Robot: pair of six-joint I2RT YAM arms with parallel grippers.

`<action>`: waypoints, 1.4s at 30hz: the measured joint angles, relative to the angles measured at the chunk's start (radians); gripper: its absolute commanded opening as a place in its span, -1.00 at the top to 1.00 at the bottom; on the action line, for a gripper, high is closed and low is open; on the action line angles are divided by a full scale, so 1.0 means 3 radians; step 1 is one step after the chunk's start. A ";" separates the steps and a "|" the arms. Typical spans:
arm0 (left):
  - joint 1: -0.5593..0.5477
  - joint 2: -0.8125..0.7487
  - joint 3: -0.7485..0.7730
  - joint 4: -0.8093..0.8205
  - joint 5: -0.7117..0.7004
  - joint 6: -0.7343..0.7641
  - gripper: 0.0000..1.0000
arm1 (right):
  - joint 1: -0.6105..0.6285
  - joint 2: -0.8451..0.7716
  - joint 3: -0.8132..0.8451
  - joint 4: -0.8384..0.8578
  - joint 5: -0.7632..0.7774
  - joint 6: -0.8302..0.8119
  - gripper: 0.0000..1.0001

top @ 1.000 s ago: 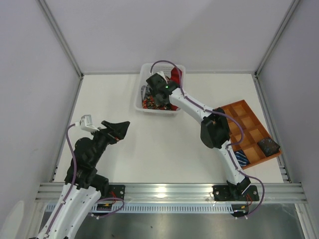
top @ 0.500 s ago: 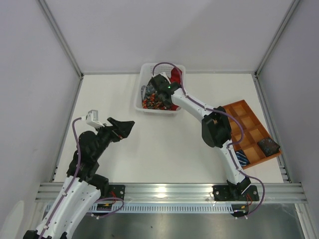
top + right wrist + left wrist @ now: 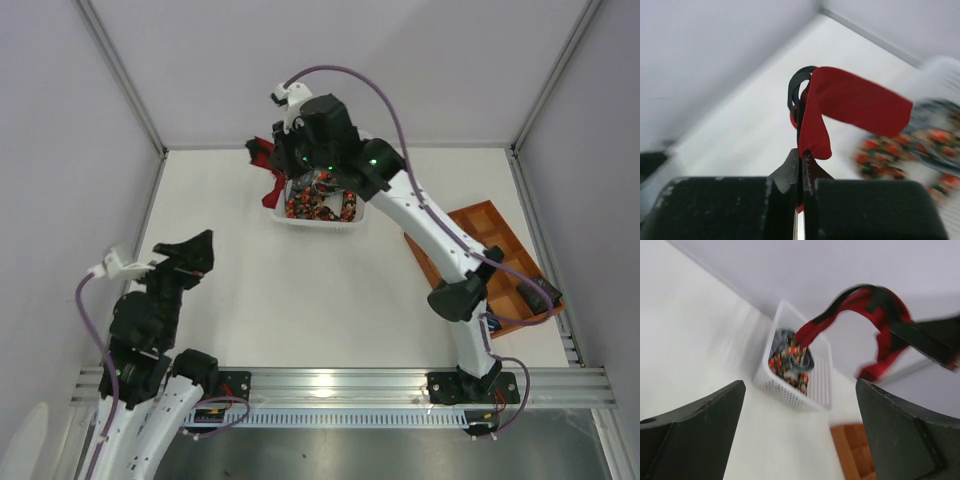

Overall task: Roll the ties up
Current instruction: Move the tie to the center of the board, then flatten the tie

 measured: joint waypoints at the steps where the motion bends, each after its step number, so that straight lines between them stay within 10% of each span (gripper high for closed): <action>1: 0.0000 -0.0118 0.0038 -0.0045 -0.0116 -0.0001 -0.99 | 0.0032 -0.0169 -0.0032 0.0069 -0.0376 0.0130 1.00; 7: 0.0000 -0.0782 0.0347 -0.0107 -0.0712 0.0084 -0.86 | -0.0086 -0.1029 -0.0748 0.0615 -0.1851 0.0973 1.00; 13: 0.0000 -0.0727 0.0782 -0.0324 -0.0482 0.0264 -0.70 | -0.0249 -0.1542 -0.3007 0.1078 -0.2571 0.1324 1.00; 17: 0.0000 -0.0617 0.0926 -0.0449 -0.0216 0.0256 -0.65 | -0.0336 -0.1340 -0.4054 0.0852 -0.2506 0.1063 0.81; 21: 0.0000 -0.0492 0.0760 -0.0440 0.0083 0.0192 -0.55 | -0.0683 -0.1265 -0.4636 0.0650 -0.2330 0.0814 -0.62; 26: 0.0003 0.0192 0.0487 -0.0301 0.0755 0.0083 0.07 | -0.0835 -0.1723 -0.4813 0.0463 -0.1554 0.0680 -0.77; 32: -0.0167 0.0876 -0.0237 0.0174 0.1476 -0.0202 0.63 | -0.0580 -0.2776 -0.4939 0.0328 -0.0863 0.0811 -0.43; 35: -0.0674 0.1024 -0.0566 0.0352 0.1498 -0.0369 0.75 | -0.0225 -0.3085 -0.5241 0.0259 -0.0624 0.1035 -0.25; 38: -0.1369 0.1317 -0.0688 0.0607 0.1414 -0.0543 0.87 | 0.0217 -0.3105 -0.5417 0.0170 -0.0415 0.1429 -0.63; 42: -0.2045 0.1732 -0.0774 0.0919 0.1250 -0.0769 0.99 | 0.0429 -0.3148 -0.5815 0.0219 -0.0066 0.2008 -0.65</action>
